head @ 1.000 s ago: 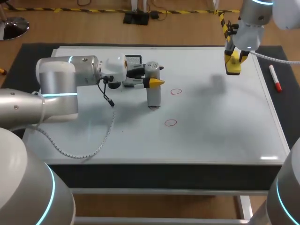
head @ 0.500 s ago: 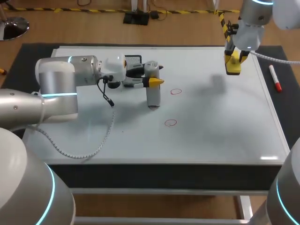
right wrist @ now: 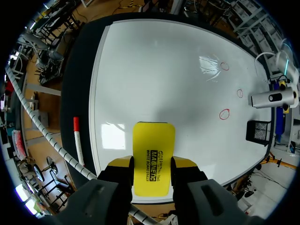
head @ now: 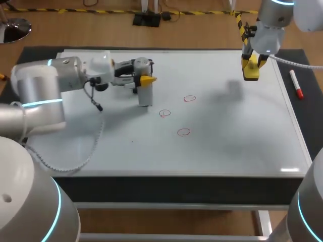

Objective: Pick up the inspection probe, press it on each red-marked spot on the whiteboard one by one, put down the probe, pick up the eraser, and wipe off all the red marks.

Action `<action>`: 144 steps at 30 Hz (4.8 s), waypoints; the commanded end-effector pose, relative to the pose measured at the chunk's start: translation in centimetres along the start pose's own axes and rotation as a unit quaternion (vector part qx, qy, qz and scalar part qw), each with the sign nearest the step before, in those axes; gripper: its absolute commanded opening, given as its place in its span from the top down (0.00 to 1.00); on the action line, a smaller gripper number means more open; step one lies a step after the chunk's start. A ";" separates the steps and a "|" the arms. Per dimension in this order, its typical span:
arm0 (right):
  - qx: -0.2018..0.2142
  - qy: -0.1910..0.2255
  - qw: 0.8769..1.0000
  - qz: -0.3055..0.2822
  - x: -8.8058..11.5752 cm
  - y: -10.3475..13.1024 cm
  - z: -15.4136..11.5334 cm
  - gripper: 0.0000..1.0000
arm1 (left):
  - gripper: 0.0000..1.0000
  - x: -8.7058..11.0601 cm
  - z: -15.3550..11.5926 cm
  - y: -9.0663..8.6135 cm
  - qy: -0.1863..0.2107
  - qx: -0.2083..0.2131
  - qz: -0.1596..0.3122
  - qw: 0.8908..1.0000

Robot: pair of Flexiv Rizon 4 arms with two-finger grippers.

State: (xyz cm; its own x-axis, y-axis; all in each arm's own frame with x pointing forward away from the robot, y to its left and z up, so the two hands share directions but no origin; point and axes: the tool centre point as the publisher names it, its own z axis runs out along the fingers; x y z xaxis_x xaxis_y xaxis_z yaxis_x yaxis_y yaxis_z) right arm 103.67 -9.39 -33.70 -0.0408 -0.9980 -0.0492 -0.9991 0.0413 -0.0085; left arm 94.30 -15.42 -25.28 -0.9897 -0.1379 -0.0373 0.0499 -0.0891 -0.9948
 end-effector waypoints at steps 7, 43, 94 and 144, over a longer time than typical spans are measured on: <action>0.000 0.001 1.000 -0.001 0.1 0.0 -0.1 1.00 | 1.00 1.0 -8.7 -1.1 -0.096 -0.024 0.014 0.995; 0.009 0.017 0.999 -0.039 -1.6 1.0 -0.6 1.00 | 1.00 -0.6 -14.9 -2.8 -0.160 -0.052 0.015 0.986; -0.040 0.013 0.988 -0.146 -31.4 15.2 5.7 1.00 | 1.00 -0.6 -14.9 -2.8 -0.160 -0.052 0.015 0.986; -0.051 0.035 0.992 -0.110 -26.3 14.0 9.7 1.00 | 1.00 -0.6 -14.9 -2.8 -0.160 -0.052 0.015 0.986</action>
State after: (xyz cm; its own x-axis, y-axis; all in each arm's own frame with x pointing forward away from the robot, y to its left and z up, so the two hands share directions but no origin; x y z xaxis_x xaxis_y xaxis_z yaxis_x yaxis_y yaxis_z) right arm 90.89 18.75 -42.08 0.1793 -0.9837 0.0133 -0.9793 -0.1772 0.0982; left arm 92.72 -0.31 -23.93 -0.8952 -0.4427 -0.0504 0.0468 0.0191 -0.9987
